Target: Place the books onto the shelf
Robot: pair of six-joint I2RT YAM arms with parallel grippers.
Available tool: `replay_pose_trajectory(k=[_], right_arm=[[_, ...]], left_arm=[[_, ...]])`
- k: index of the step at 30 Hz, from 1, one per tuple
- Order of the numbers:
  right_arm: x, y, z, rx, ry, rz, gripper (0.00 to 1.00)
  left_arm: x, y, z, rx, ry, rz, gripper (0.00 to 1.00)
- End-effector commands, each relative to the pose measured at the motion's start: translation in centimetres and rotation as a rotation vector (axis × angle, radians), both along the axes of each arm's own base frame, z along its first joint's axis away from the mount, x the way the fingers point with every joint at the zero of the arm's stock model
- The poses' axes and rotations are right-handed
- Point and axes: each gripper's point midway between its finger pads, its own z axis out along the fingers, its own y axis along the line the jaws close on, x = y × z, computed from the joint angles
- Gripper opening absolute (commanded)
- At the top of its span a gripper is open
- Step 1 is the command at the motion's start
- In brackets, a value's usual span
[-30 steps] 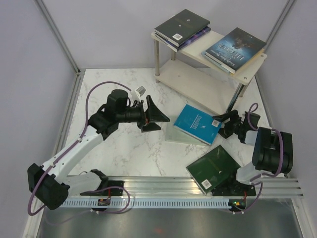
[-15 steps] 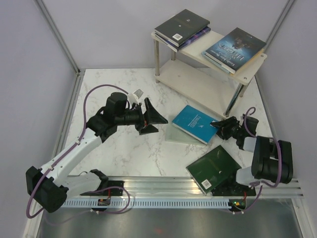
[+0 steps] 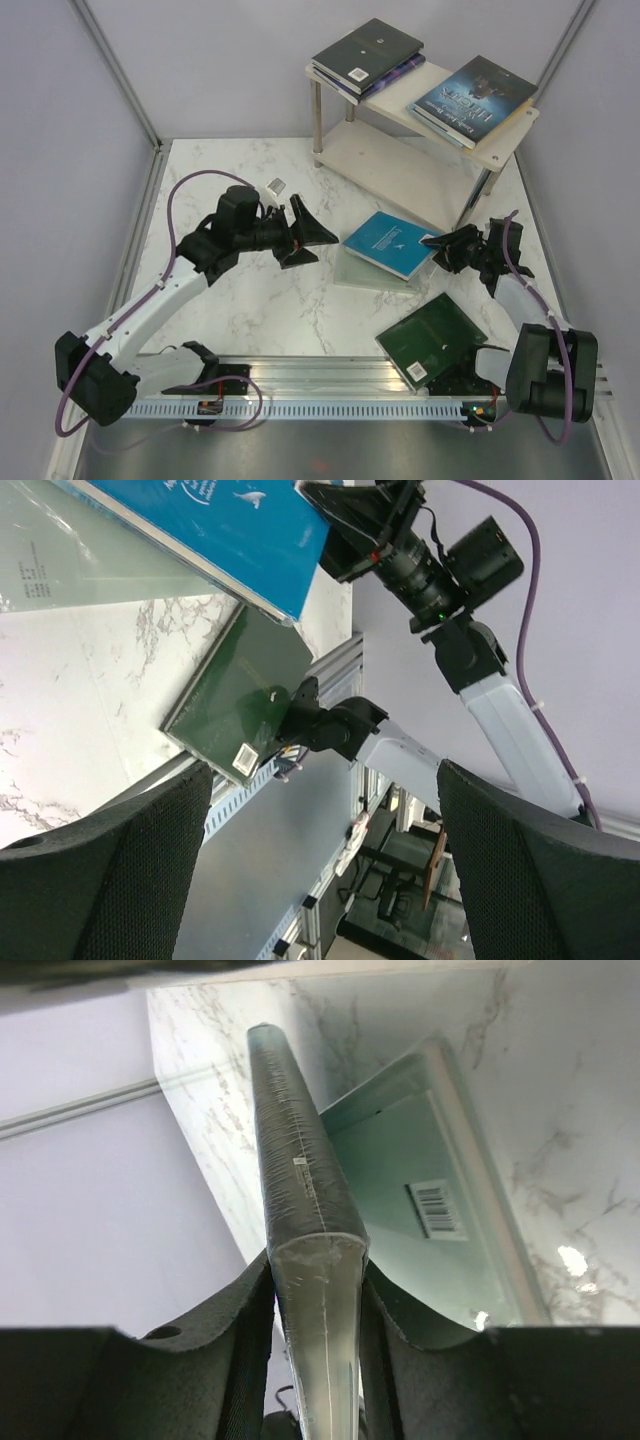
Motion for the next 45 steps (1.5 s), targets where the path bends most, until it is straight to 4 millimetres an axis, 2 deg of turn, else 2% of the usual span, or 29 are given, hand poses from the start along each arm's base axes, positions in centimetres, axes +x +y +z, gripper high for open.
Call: replay_pose_trajectory(k=[1, 3, 5, 6, 7, 8, 14, 17, 25, 32, 33, 38, 42, 45], right_arm=[[0.0, 1.0, 2.9, 0.112, 0.031, -0.025, 0.00], [0.3, 1.5, 4.9, 0.153, 0.005, -0.030, 0.00], [0.9, 2.0, 8.1, 0.137, -0.059, -0.009, 0.00], [0.6, 2.3, 8.6, 0.126, -0.043, -0.004, 0.00], [0.9, 2.8, 10.5, 0.111, -0.080, 0.006, 0.00], [0.8, 3.1, 11.6, 0.109, -0.101, 0.012, 0.00], [-0.4, 4.8, 15.3, 0.169, -0.131, 0.007, 0.00], [-0.9, 5.7, 16.6, 0.184, -0.149, 0.014, 0.00], [-1.9, 7.7, 18.3, 0.252, -0.170, -0.004, 0.00], [-1.3, 9.6, 22.7, 0.372, -0.304, -0.026, 0.00], [-1.3, 9.9, 22.9, 0.384, -0.309, -0.025, 0.00], [-1.5, 11.9, 24.4, 0.462, -0.334, -0.016, 0.00], [-1.9, 13.1, 26.4, 0.546, -0.376, -0.008, 0.00], [-2.3, 14.5, 27.3, 0.576, -0.374, 0.021, 0.00]], left_arm=[[1.2, -0.1, -0.3, 0.012, 0.027, 0.062, 0.95], [1.8, -0.4, -0.6, 0.022, 0.033, 0.066, 0.94], [2.0, -0.8, -0.8, 0.036, 0.028, 0.064, 0.94], [2.6, -1.1, -1.0, 0.049, 0.023, 0.068, 0.94], [2.4, -1.6, -1.0, 0.058, 0.017, 0.056, 0.93], [2.5, -1.9, -1.0, 0.064, 0.012, 0.053, 0.93], [2.4, -3.7, -1.9, 0.098, 0.036, 0.077, 0.94], [3.1, -3.8, -2.4, 0.111, 0.052, 0.129, 0.94], [4.9, -2.9, -1.0, 0.076, 0.058, 0.297, 0.97], [5.5, -2.2, -1.5, 0.040, 0.139, 0.409, 1.00], [5.5, -2.1, -2.0, 0.038, 0.152, 0.421, 1.00], [6.4, -1.8, -2.0, -0.002, 0.196, 0.505, 1.00], [7.5, -1.6, -1.4, -0.028, 0.203, 0.552, 1.00], [8.1, -1.3, -1.1, -0.039, 0.207, 0.577, 0.95]])
